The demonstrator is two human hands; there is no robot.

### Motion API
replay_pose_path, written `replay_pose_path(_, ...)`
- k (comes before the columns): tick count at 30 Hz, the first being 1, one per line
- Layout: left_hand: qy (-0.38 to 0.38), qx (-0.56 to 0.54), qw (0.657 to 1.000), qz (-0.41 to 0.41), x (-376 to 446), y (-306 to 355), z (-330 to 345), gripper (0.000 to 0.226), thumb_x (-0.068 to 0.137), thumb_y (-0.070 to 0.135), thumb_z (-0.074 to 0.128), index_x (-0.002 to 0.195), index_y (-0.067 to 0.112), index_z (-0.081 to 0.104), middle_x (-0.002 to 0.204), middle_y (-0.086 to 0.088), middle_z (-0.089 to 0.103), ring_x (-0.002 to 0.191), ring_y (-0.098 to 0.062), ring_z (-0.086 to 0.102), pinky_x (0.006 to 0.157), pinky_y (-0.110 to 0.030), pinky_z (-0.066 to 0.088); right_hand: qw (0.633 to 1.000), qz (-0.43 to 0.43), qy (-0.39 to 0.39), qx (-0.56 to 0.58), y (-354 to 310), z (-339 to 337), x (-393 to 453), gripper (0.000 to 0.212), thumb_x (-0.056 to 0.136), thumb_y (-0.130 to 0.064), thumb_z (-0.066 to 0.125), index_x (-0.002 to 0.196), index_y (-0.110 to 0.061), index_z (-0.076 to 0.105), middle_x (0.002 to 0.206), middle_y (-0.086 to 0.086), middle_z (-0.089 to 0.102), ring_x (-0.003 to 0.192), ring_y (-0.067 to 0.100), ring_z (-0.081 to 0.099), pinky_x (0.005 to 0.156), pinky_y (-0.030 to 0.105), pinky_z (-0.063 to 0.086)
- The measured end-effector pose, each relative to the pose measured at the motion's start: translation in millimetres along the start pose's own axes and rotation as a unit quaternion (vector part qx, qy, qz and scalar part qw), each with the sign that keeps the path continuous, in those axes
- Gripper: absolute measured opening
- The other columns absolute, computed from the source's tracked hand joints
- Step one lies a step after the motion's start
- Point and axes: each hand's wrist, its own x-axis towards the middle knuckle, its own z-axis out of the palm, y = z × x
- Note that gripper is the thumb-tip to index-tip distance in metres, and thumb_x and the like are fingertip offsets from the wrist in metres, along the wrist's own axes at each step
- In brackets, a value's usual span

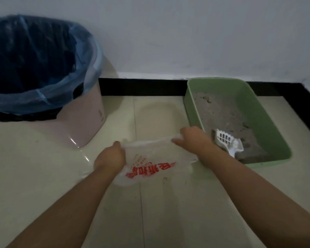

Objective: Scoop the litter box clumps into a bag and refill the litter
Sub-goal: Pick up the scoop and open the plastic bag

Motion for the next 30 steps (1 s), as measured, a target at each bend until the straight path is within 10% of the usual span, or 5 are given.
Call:
replay_pose_path(6, 0.013, -0.179, 0.982, -0.056, 28, 27, 7, 0.057, 0.087, 0.021, 0.059, 0.134, 0.007, 0.031, 0.127, -0.02, 0.051, 0.114, -0.035, 0.052, 0.088, -0.033, 0.042, 0.99, -0.024, -0.139, 0.013, 7, 37, 51, 0.038, 0.089, -0.027, 0.057, 0.115, 0.001, 0.056, 0.124, 0.016, 0.056, 0.114, 0.031, 0.054, 0.089, 0.03, 0.045)
replay_pose_path(13, 0.101, -0.093, 0.987, 0.089, 22, 63, 30, 0.056, 0.093, 0.002, 0.038, 0.145, 0.015, 0.022, 0.139, -0.015, 0.039, 0.114, -0.034, 0.05, 0.088, -0.038, 0.042, 0.981, -0.002, -0.002, 0.195, 13, 44, 71, 0.026, 0.094, -0.003, 0.038, 0.112, 0.005, 0.055, 0.118, 0.024, 0.058, 0.112, 0.037, 0.055, 0.09, 0.036, 0.046)
replay_pose_path(18, 0.11, -0.134, 0.984, -0.042, 26, 48, 42, 0.036, 0.099, 0.011, 0.031, 0.134, 0.006, 0.036, 0.113, -0.028, 0.058, 0.104, -0.041, 0.055, 0.082, -0.037, 0.041, 0.947, -0.043, 0.008, 0.317, 29, 43, 57, 0.023, 0.097, -0.021, 0.042, 0.08, -0.007, 0.048, 0.072, 0.008, 0.048, 0.088, 0.03, 0.055, 0.07, 0.032, 0.045)
replay_pose_path(25, 0.122, -0.266, 0.934, -0.202, 30, 28, 56, 0.039, 0.1, 0.017, 0.029, 0.121, -0.009, 0.05, 0.126, -0.028, 0.052, 0.118, -0.037, 0.048, 0.097, -0.036, 0.036, 0.989, -0.087, 0.042, 0.115, 29, 48, 40, 0.062, 0.087, -0.021, 0.059, 0.14, -0.01, 0.028, 0.138, 0.016, 0.036, 0.126, 0.03, 0.038, 0.102, 0.034, 0.035)
replay_pose_path(30, 0.08, -0.314, 0.925, -0.199, 43, 37, 50, 0.047, 0.102, 0.024, 0.026, 0.11, -0.008, 0.06, 0.119, -0.026, 0.058, 0.113, -0.037, 0.052, 0.095, -0.035, 0.039, 0.898, -0.342, 0.268, 0.074, 11, 68, 33, 0.015, 0.058, 0.0, 0.066, 0.072, -0.005, 0.066, 0.078, 0.013, 0.066, 0.073, 0.031, 0.065, 0.067, 0.032, 0.052)
